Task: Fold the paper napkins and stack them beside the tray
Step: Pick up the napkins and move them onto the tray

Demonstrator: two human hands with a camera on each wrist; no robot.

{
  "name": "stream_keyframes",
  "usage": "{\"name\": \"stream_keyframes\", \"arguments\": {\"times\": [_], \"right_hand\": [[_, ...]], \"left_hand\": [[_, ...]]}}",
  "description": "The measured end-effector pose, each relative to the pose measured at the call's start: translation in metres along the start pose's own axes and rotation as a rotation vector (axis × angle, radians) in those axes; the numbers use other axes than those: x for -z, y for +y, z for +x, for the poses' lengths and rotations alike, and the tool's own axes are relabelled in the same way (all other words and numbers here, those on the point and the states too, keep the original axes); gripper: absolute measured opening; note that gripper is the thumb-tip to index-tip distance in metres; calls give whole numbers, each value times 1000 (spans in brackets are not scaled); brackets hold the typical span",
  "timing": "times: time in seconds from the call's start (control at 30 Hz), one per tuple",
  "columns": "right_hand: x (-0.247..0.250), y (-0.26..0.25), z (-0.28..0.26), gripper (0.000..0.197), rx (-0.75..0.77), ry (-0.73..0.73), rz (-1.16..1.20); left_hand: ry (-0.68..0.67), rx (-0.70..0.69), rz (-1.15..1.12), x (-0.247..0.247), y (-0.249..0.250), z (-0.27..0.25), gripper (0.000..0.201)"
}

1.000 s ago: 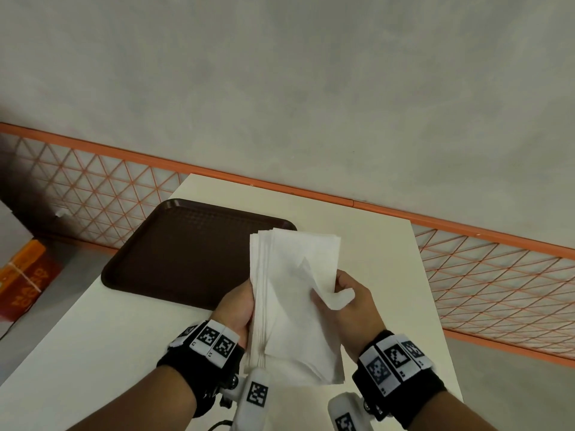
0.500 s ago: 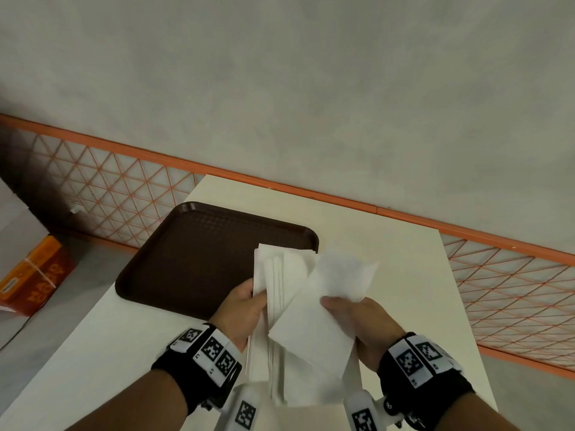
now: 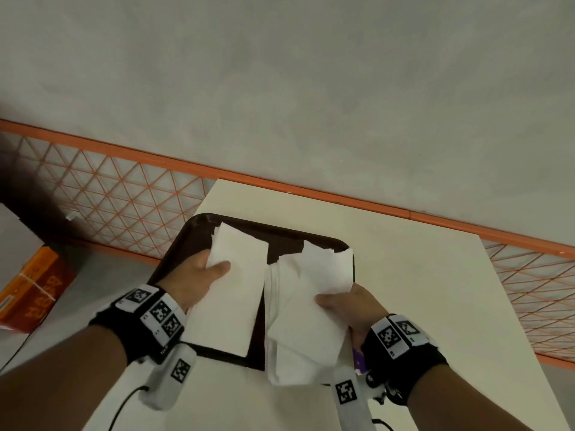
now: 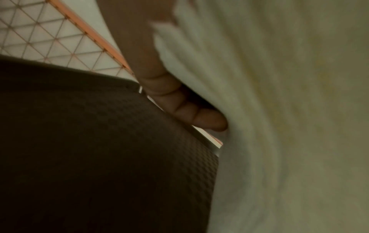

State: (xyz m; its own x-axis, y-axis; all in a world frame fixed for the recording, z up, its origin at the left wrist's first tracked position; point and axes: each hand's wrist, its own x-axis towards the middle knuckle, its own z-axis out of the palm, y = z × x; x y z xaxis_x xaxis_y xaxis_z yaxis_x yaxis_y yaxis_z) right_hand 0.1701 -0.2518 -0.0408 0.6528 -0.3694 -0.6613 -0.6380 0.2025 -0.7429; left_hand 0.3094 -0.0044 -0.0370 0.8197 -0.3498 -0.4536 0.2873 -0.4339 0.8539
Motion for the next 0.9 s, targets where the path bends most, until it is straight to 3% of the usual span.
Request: {"name": "stream_keyframes", "arguments": {"times": [0.2,0.33,0.4,0.6,0.8,0.9], "right_hand": [[-13,-16,50,40,-18,111,-16],[-18,-10,68,42,-96,176,-100],[-21,-6,73,43,-106,196,-129],[-32,-9,81,50,-31,278,-286],[-47,-7,81,54,60,362,-178],[-52,-6,79,55,89,384,-161]], "left_hand": [[13,47,-3,29,0,50,19],[93,87,461,25,-15,70,24],[153,84,577,22,-20,76,29],[249,77,704,21,-24,89,33],[319,70,823,20,-27,87,36],[355,54,889,15,-22,77,50]]}}
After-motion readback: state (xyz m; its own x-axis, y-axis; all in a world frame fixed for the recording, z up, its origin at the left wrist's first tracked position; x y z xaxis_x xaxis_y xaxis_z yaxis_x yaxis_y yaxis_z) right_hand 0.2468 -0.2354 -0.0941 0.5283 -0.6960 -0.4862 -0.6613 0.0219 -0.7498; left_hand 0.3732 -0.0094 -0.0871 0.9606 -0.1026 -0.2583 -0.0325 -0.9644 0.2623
